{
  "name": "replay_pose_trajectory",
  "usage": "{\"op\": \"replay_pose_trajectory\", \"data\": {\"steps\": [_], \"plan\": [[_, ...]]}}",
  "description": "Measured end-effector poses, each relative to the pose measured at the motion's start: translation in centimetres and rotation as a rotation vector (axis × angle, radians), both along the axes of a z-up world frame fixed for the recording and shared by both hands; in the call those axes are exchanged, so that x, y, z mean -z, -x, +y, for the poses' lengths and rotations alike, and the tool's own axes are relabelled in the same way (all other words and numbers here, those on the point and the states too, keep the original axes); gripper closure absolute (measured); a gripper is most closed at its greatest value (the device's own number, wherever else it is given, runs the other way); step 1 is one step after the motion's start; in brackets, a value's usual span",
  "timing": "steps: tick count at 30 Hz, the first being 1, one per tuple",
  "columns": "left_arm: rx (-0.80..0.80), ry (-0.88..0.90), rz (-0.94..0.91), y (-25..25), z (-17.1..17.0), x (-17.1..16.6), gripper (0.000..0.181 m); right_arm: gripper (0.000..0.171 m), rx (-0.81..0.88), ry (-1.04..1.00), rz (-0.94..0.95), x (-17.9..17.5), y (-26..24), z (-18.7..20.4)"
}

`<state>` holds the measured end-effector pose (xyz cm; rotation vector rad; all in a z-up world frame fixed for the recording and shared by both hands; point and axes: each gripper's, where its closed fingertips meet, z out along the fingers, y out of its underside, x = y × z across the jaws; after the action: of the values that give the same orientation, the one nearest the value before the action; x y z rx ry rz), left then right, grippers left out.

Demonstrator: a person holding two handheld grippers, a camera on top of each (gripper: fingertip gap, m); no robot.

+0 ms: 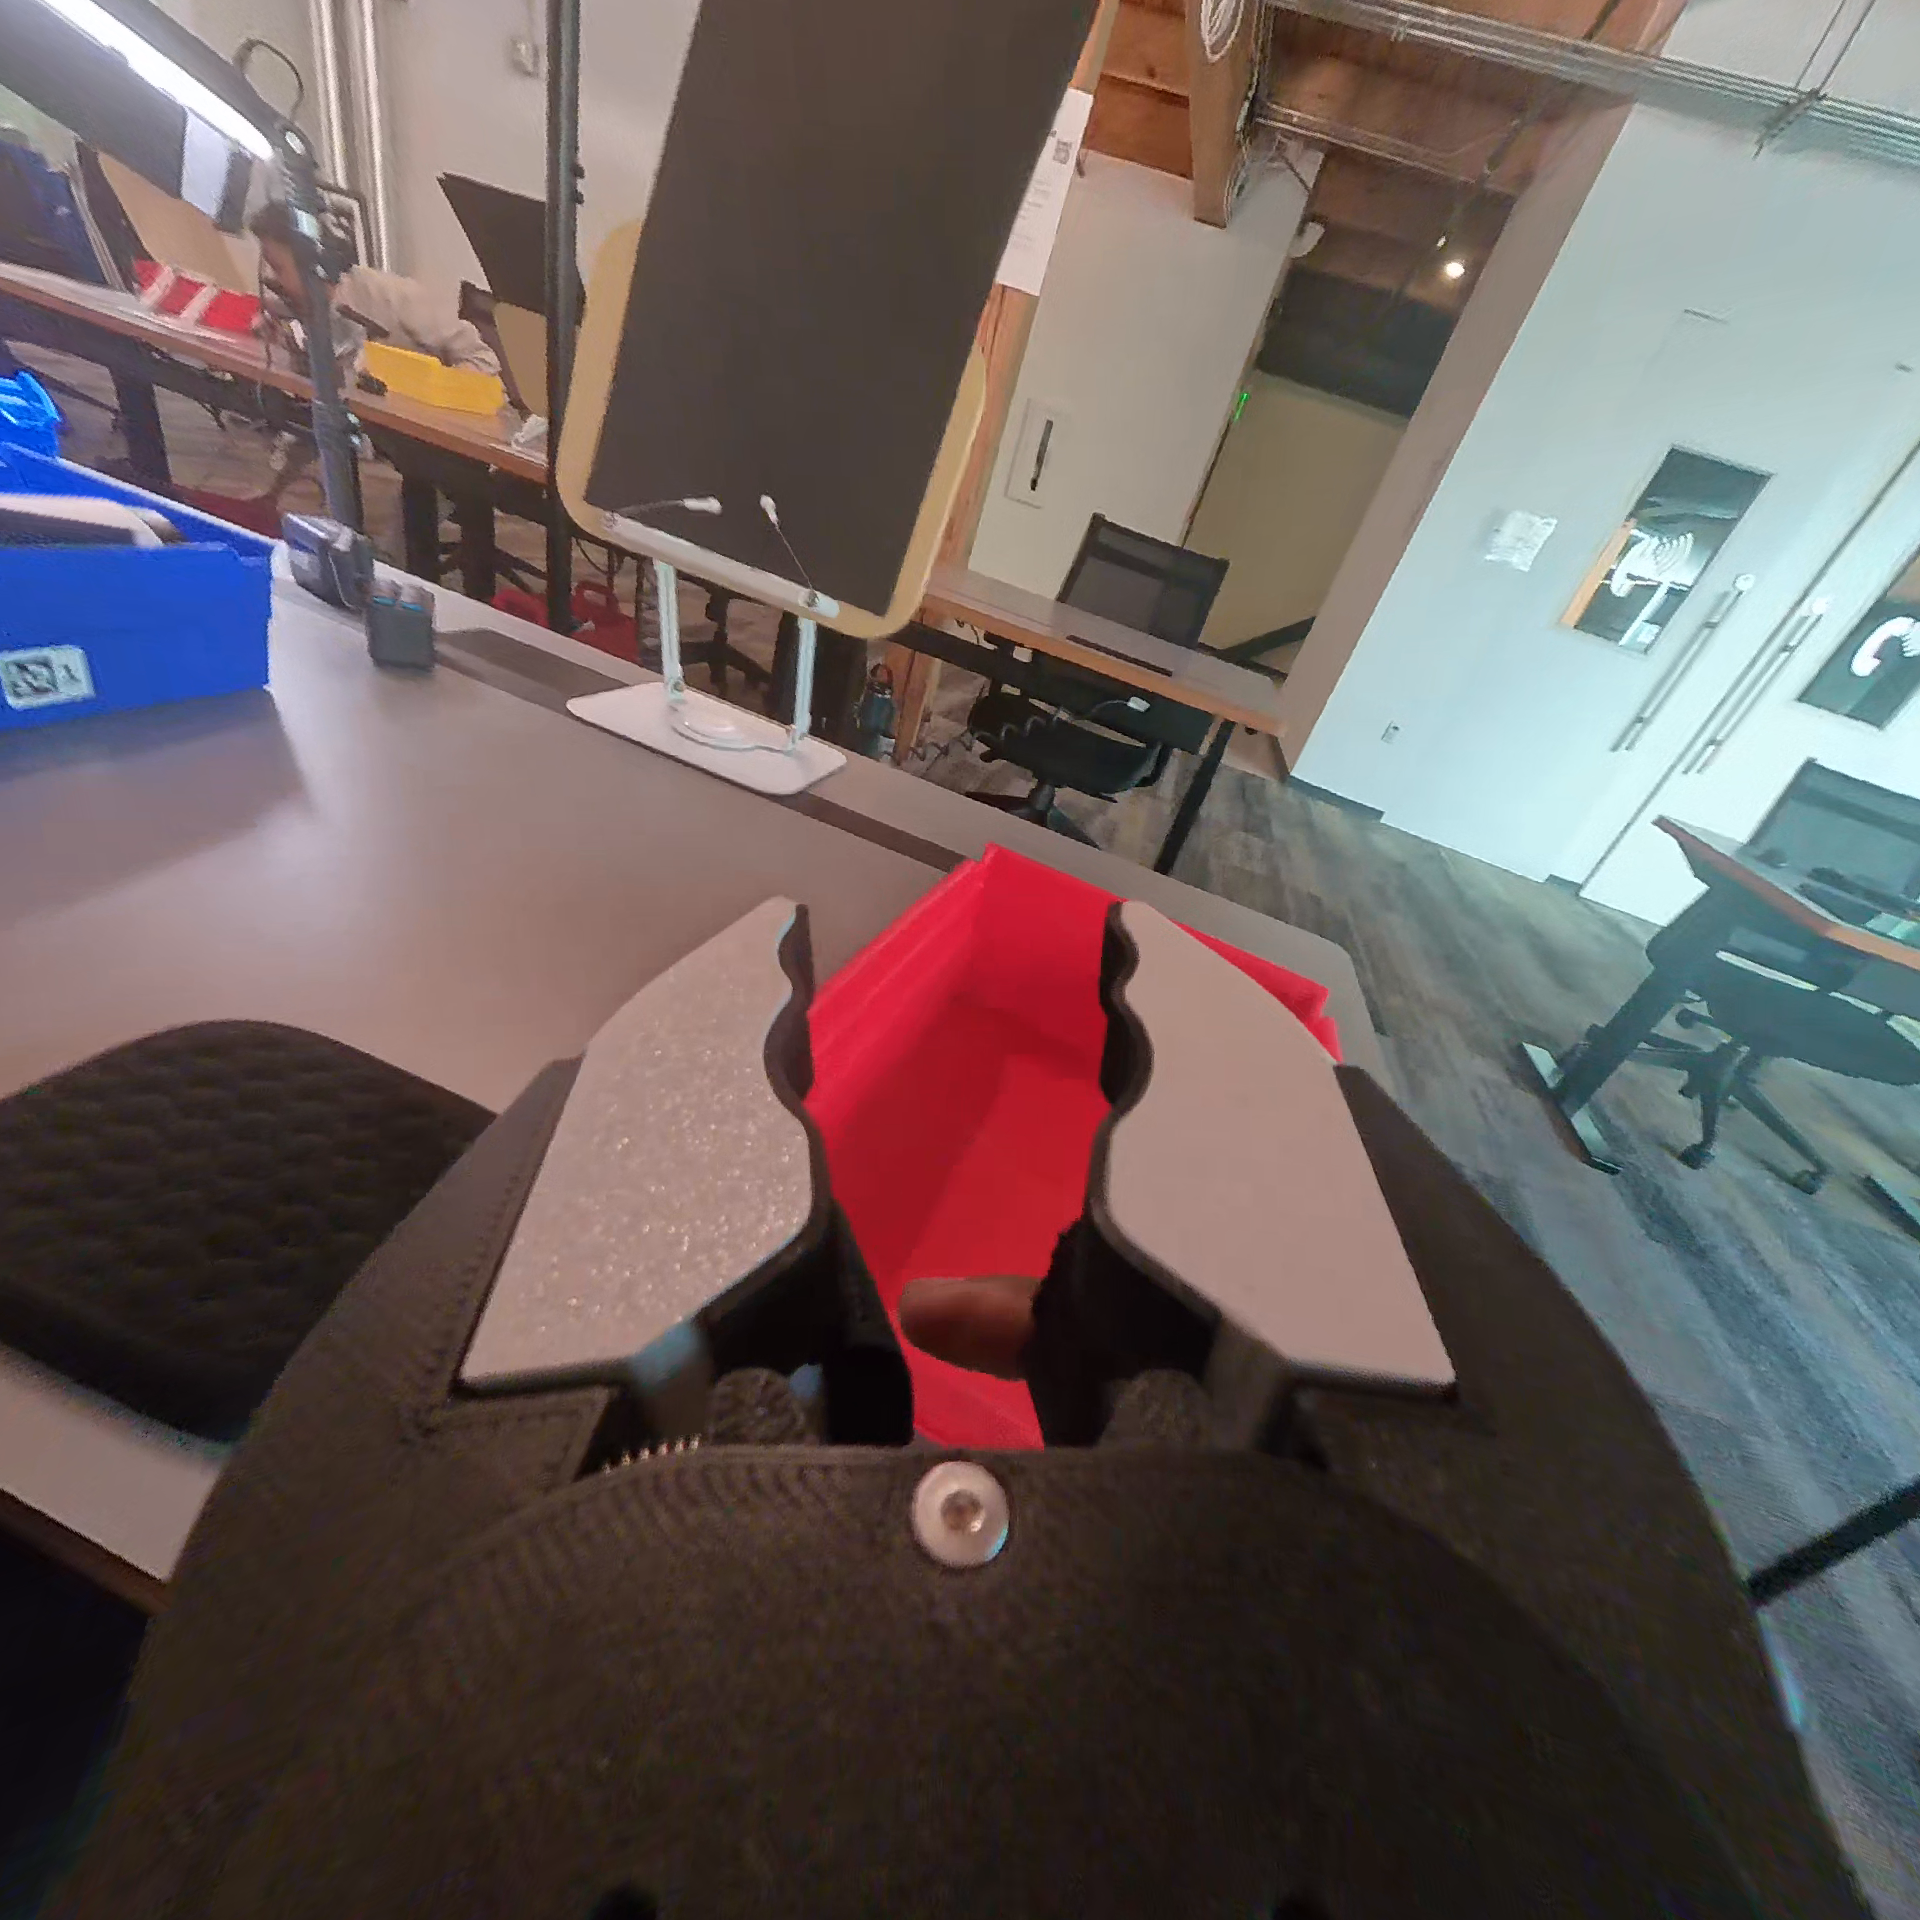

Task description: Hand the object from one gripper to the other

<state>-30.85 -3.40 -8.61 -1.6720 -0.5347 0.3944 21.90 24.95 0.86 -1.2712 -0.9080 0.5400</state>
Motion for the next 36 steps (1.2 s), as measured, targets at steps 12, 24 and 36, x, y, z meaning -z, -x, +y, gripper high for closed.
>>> {"op": "replay_pose_trajectory", "data": {"steps": [12, 24, 36], "plan": [[0.191, -0.704, 0.031, -6.2, -2.4, -12.3, 0.180, 0.128, -0.609, 0.180, 0.142, -1.6, 12.0, -10.8], [0.794, -1.166, -0.594, -22.4, 4.6, -13.1, 0.180, 0.116, -1.035, 0.845, 0.554, 1.4, 24.2, -21.6], [1.126, -0.778, -0.488, -29.1, 7.9, -8.0, 0.129, 0.169, -1.056, 0.575, 0.299, 0.1, 19.9, -18.5]]}}
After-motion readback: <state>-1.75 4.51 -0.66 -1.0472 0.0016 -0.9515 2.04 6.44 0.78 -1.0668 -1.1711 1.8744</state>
